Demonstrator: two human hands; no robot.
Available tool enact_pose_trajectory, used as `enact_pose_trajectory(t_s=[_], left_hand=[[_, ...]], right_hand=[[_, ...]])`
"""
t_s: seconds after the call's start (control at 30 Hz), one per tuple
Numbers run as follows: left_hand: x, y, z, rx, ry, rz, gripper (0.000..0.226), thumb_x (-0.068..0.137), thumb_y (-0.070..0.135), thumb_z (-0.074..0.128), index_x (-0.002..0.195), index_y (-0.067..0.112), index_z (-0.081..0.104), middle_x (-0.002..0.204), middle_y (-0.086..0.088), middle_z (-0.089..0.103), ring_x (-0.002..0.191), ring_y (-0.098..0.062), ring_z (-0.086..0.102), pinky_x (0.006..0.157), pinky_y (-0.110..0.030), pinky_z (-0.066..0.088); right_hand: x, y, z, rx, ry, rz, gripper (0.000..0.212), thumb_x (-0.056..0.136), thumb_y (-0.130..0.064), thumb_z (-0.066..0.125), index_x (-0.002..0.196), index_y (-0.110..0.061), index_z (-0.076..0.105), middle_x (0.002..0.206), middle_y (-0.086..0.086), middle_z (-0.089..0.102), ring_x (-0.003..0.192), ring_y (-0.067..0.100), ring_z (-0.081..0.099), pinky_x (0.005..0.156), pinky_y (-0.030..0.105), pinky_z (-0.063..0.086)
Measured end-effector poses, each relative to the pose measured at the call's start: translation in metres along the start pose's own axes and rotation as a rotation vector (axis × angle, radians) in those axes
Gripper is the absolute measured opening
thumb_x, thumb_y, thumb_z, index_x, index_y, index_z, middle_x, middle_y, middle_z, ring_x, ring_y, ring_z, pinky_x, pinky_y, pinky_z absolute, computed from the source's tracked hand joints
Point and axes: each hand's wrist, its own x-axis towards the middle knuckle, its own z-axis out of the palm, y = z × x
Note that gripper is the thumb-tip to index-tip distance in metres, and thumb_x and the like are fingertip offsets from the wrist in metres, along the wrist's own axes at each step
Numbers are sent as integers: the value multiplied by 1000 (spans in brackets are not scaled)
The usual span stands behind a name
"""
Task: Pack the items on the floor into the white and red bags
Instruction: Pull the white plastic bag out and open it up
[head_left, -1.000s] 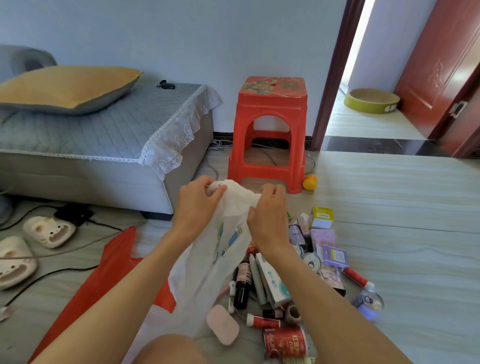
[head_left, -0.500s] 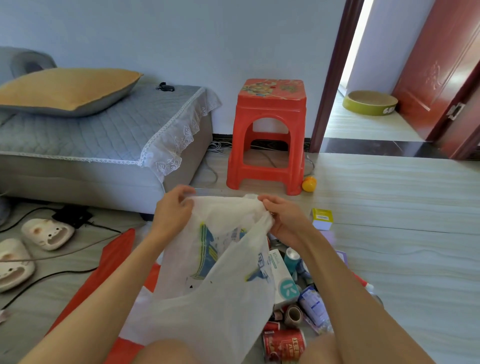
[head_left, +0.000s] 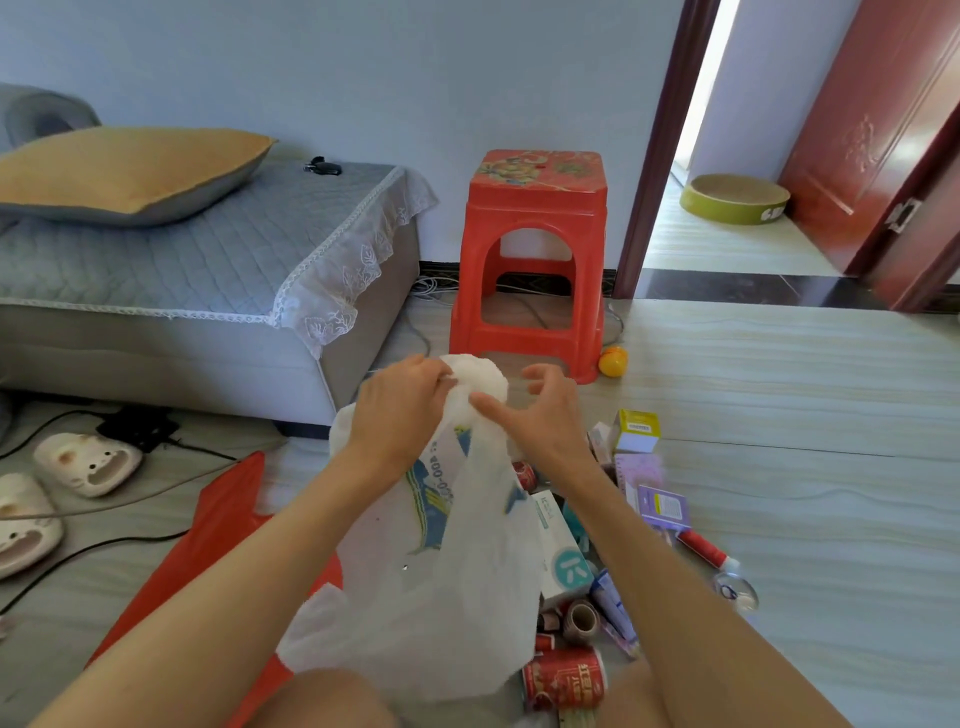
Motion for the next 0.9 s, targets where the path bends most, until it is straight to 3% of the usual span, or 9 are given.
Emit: enact_pose_trajectory(t_s=[0.13,0.3,0.4,0.47,0.57,0.63,0.73,0.8,0.9], left_hand=[[10,0,-7,97,16,-83,25,92,20,48,82,3,63,82,-13,65,77,-33,57,61,-34,36],[-1,-15,-19,12,-24,-214,22,90,23,54,85,8,67,84,-13,68,86,-36,60,68,-36,43],[-10,-43,-26,-142,-178,-295,17,90,18,57,97,9,70,94,-10,68,92,-30,59,78,-32,42],[-18,-62,-29,-450,-357,-436,17,92,17,54,84,11,68,80,-4,65,80,-24,57,72,-27,43],[-33,-83,-29,-952,-426,-732,22,94,16,49,86,9,68,90,-15,67,76,-23,62,75,-33,51],[-38,-88,-24,-981,-388,-817,23,94,17,48,86,6,66,94,-18,65,72,-21,63,69,-30,51],[-32,-78,-15,-550,-239,-587,11,92,10,51,92,8,62,95,-8,60,81,-16,54,67,-24,41],[-28,-60,-17,-485,-103,-287,16,87,9,58,102,15,58,99,2,56,85,0,53,78,-15,40],[-25,-34,-16,-495,-243,137,42,78,35,66,115,22,52,115,19,51,105,17,45,93,-3,30]], right_hand=[[-10,-9,19,-255,60,-124,56,75,-36,69,117,-12,41,114,5,39,105,21,39,86,31,37],[-4,-8,7,2,185,-112,10,83,-5,55,93,-8,56,86,1,55,80,17,51,67,28,40],[8,3,-16,417,-40,97,8,83,-5,60,90,-7,62,83,6,63,80,20,59,65,26,49],[16,18,-29,739,-300,306,12,85,-8,58,96,-3,61,89,15,62,81,27,60,71,35,51],[17,32,-40,764,-530,435,53,67,-29,76,106,1,58,91,19,54,78,28,57,73,37,49],[17,37,-43,719,-607,419,52,67,-33,73,105,0,61,90,18,58,75,25,62,70,33,52],[16,36,-43,726,-611,389,30,81,-30,58,94,-5,67,78,8,70,68,18,66,67,28,54],[16,34,-39,728,-581,320,24,89,-25,51,94,-6,66,73,6,70,65,18,65,63,27,53],[15,29,-34,727,-541,228,18,91,-15,50,95,-8,66,75,7,69,66,19,63,63,28,52]])
